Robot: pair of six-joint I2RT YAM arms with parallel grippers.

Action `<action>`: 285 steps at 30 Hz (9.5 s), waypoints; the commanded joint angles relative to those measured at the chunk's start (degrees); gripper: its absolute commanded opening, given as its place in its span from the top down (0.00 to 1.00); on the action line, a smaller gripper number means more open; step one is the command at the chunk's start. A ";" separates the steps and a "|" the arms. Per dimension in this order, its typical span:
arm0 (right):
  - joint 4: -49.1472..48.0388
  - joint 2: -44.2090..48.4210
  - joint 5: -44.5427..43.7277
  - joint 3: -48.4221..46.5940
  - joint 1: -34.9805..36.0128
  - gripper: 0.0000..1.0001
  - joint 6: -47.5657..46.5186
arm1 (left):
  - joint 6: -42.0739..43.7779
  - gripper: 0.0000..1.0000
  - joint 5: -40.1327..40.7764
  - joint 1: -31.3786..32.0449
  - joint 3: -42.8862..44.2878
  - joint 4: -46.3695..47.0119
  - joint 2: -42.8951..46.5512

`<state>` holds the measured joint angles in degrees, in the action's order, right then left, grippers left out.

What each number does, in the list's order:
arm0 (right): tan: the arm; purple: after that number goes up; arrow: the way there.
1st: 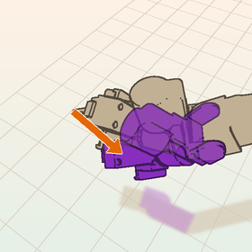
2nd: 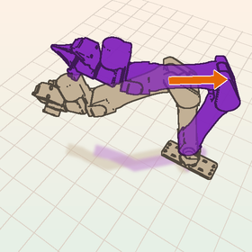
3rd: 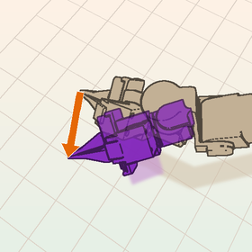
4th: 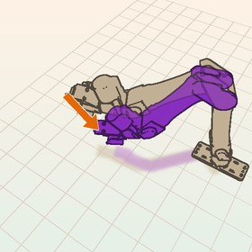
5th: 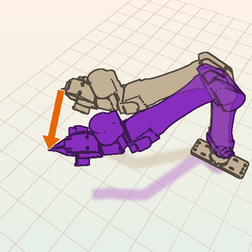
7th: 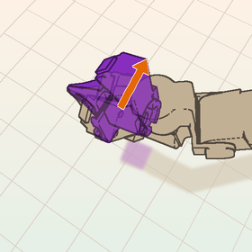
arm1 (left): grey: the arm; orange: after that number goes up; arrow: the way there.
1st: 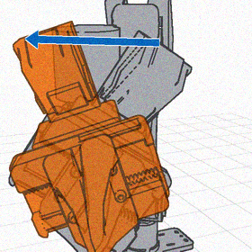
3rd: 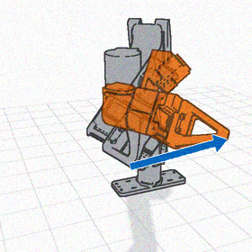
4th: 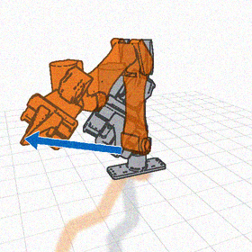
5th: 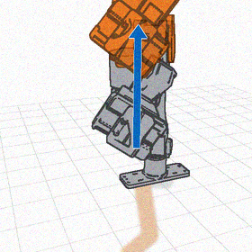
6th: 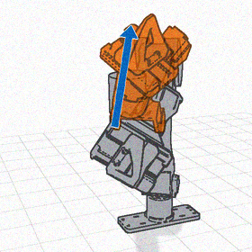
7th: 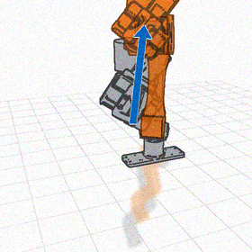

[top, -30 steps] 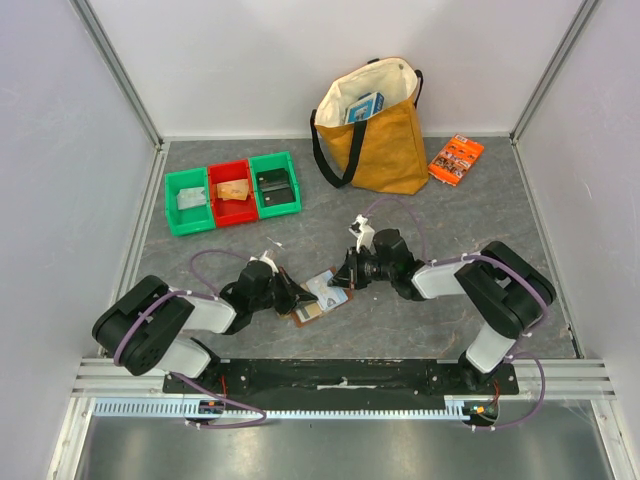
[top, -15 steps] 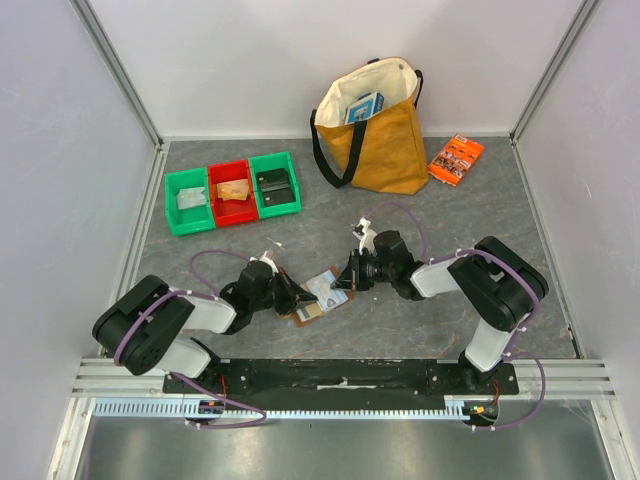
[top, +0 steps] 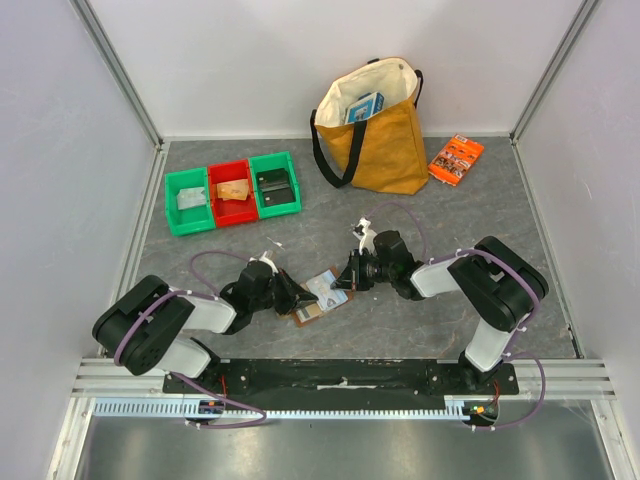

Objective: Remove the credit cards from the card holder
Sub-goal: Remove the credit card from the card holder, then place the credit card in the storage box, then remove the credit card from the card holder.

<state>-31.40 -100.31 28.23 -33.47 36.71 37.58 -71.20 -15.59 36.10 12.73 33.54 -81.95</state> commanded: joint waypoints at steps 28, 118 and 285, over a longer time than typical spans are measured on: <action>2.84 2.92 -1.34 2.10 -2.08 0.98 -3.39 | -0.08 0.98 1.88 0.03 -1.84 -8.75 6.28; -25.90 25.52 -19.17 13.08 8.98 0.29 24.46 | -7.55 0.98 15.95 0.11 -2.71 -14.22 50.67; 34.47 32.38 -14.95 -6.51 6.53 0.02 -26.95 | 48.62 0.30 15.33 -26.80 62.26 -66.42 3.53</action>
<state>3.53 -66.92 15.53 -36.29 43.33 12.05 -17.82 -2.63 2.55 83.66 -34.22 -86.32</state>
